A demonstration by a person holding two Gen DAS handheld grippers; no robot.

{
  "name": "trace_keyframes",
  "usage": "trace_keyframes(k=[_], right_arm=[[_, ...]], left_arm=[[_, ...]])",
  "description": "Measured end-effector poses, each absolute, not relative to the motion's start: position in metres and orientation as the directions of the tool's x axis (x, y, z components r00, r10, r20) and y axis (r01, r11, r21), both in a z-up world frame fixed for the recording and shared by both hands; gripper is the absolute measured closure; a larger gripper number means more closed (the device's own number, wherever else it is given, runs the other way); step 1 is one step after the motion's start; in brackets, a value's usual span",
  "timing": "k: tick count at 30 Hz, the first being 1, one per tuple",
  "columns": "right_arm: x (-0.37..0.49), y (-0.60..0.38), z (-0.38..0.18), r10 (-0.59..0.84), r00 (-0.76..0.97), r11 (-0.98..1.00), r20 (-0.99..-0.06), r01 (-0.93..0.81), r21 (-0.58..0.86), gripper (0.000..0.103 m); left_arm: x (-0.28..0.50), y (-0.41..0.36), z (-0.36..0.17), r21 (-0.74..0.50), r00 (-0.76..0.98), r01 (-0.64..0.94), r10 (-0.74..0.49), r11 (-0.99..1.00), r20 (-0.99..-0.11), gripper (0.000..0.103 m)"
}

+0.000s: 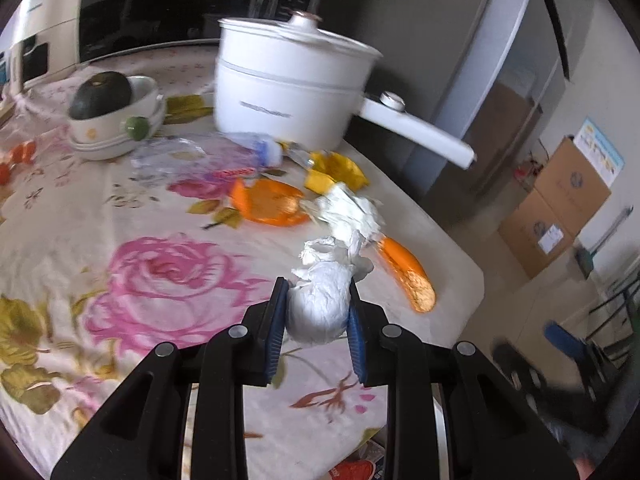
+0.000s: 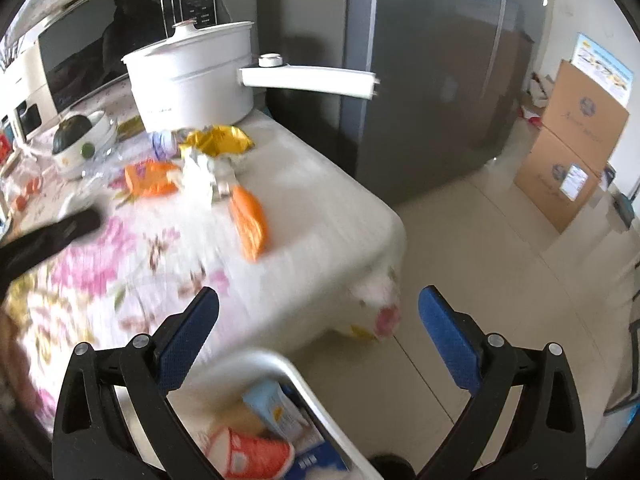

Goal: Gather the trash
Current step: 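Grasp the crumpled white paper with the right gripper while the left gripper holds the tissue, then carry the white paper into the bin and open the right gripper while the left carries the tissue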

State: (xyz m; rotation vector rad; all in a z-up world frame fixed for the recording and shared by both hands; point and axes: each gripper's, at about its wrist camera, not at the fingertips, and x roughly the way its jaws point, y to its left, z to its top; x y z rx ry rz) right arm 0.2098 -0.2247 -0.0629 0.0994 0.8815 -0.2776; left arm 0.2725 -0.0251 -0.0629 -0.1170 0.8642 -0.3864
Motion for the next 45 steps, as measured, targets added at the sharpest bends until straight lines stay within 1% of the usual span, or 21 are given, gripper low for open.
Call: trace_keyframes(k=[4, 7, 14, 17, 22, 25, 28, 31, 33, 34, 35, 36, 39, 42, 45], right_arm=[[0.252, -0.221, -0.066, -0.178, 0.618, 0.971, -0.766, 0.235, -0.036, 0.007], [0.283, -0.216, -0.073, -0.146, 0.612, 0.980, -0.777, 0.199, -0.027, 0.007], [0.338, -0.202, -0.097, -0.059, 0.580, 0.986, -0.812, 0.163, 0.045, 0.007], [0.352, -0.196, -0.103, -0.040, 0.571, 0.987, -0.820, 0.149, 0.056, 0.007], [0.367, -0.191, -0.113, -0.052, 0.544, 0.990, -0.837, 0.141, 0.030, 0.007], [0.372, -0.190, -0.117, -0.048, 0.543, 0.989, -0.838, 0.145, 0.037, 0.010], [0.378, -0.192, -0.121, -0.026, 0.526, 0.987, -0.850, 0.146, 0.060, 0.017], [0.382, -0.191, -0.124, -0.005, 0.513, 0.988, -0.859, 0.134, 0.074, 0.028], [0.383, -0.189, -0.124, 0.006, 0.507, 0.991, -0.862, 0.115, 0.075, 0.041], [0.383, -0.187, -0.124, 0.014, 0.506, 0.991, -0.862, 0.105, 0.078, 0.046], [0.383, -0.183, -0.124, 0.028, 0.506, 0.993, -0.862, 0.088, 0.084, 0.056], [0.383, -0.181, -0.123, 0.028, 0.505, 0.994, -0.863, 0.079, 0.078, 0.061], [0.382, -0.169, -0.121, 0.023, 0.506, 0.998, -0.862, 0.044, 0.052, 0.070], [0.378, -0.161, -0.118, 0.020, 0.516, 0.999, -0.856, 0.020, 0.036, 0.074], [0.374, -0.158, -0.113, 0.019, 0.531, 0.999, -0.847, 0.012, 0.030, 0.075]], left_arm=[[0.269, -0.006, -0.052, -0.277, 0.598, 0.267, -0.384, 0.923, -0.703, 0.075], [0.268, 0.003, -0.049, -0.282, 0.602, 0.263, -0.385, 0.923, -0.699, 0.075], [0.269, 0.021, -0.055, -0.292, 0.592, 0.241, -0.379, 0.926, -0.711, 0.075], [0.269, 0.028, -0.058, -0.295, 0.587, 0.231, -0.375, 0.927, -0.717, 0.075], [0.270, 0.036, -0.061, -0.308, 0.579, 0.216, -0.376, 0.927, -0.724, 0.075], [0.270, 0.039, -0.060, -0.309, 0.583, 0.213, -0.375, 0.927, -0.721, 0.075], [0.269, 0.041, -0.060, -0.309, 0.583, 0.212, -0.374, 0.927, -0.721, 0.075], [0.269, 0.041, -0.061, -0.306, 0.582, 0.210, -0.370, 0.928, -0.724, 0.075], [0.269, 0.042, -0.060, -0.305, 0.583, 0.209, -0.369, 0.929, -0.724, 0.075], [0.269, 0.042, -0.060, -0.305, 0.584, 0.208, -0.368, 0.929, -0.724, 0.075], [0.269, 0.042, -0.060, -0.306, 0.585, 0.207, -0.368, 0.929, -0.723, 0.075], [0.269, 0.043, -0.060, -0.306, 0.585, 0.206, -0.368, 0.929, -0.723, 0.075], [0.269, 0.043, -0.061, -0.305, 0.585, 0.206, -0.367, 0.930, -0.723, 0.075], [0.269, 0.043, -0.060, -0.306, 0.586, 0.206, -0.368, 0.930, -0.722, 0.075], [0.269, 0.044, -0.060, -0.309, 0.587, 0.204, -0.369, 0.929, -0.720, 0.075]])
